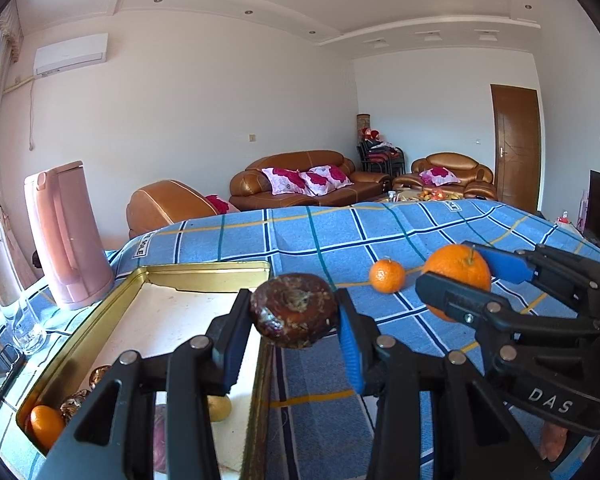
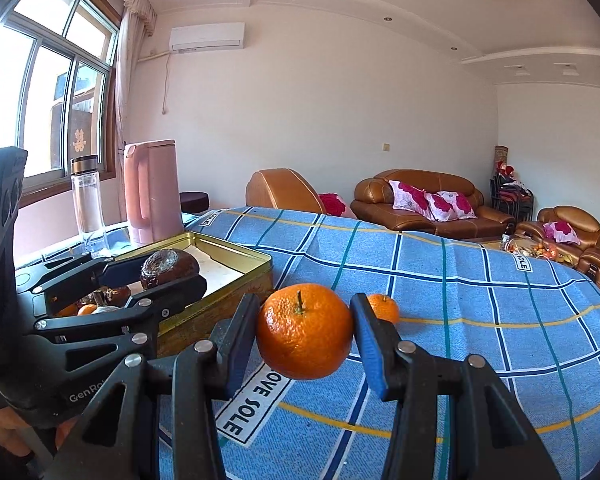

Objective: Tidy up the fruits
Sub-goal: 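Carry the mangosteen in the left tool and orange in the right tool over the tin tray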

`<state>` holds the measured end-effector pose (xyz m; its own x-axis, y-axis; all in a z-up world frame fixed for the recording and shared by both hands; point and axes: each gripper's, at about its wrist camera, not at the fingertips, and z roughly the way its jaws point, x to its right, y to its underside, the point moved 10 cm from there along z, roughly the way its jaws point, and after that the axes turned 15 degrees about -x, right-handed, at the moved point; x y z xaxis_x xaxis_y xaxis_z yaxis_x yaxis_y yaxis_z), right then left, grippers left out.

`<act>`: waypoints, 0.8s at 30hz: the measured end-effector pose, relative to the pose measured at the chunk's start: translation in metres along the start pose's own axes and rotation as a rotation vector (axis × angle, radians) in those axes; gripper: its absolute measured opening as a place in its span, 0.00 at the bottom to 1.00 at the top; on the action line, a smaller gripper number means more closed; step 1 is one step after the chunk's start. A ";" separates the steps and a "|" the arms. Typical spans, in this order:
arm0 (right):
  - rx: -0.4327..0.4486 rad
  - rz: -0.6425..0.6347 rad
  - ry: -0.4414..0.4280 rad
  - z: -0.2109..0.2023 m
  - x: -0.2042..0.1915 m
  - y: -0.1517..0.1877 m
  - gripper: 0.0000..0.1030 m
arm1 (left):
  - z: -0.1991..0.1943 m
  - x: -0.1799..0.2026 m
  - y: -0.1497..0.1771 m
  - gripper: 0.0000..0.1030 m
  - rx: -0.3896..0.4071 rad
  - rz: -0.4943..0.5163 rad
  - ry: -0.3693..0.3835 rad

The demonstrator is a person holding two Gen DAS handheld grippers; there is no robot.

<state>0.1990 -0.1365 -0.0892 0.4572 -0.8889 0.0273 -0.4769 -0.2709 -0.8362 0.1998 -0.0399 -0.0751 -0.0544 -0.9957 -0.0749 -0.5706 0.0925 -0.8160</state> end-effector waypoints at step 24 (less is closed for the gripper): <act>0.005 -0.069 -0.091 0.005 -0.067 -0.017 0.48 | -0.024 -0.061 0.008 0.41 0.010 -0.067 -0.056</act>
<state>0.1803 -0.0708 -0.0800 0.5554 -0.8309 0.0347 -0.4385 -0.3281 -0.8367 0.1789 0.0217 -0.0635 0.0299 -0.9982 -0.0519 -0.5630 0.0261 -0.8260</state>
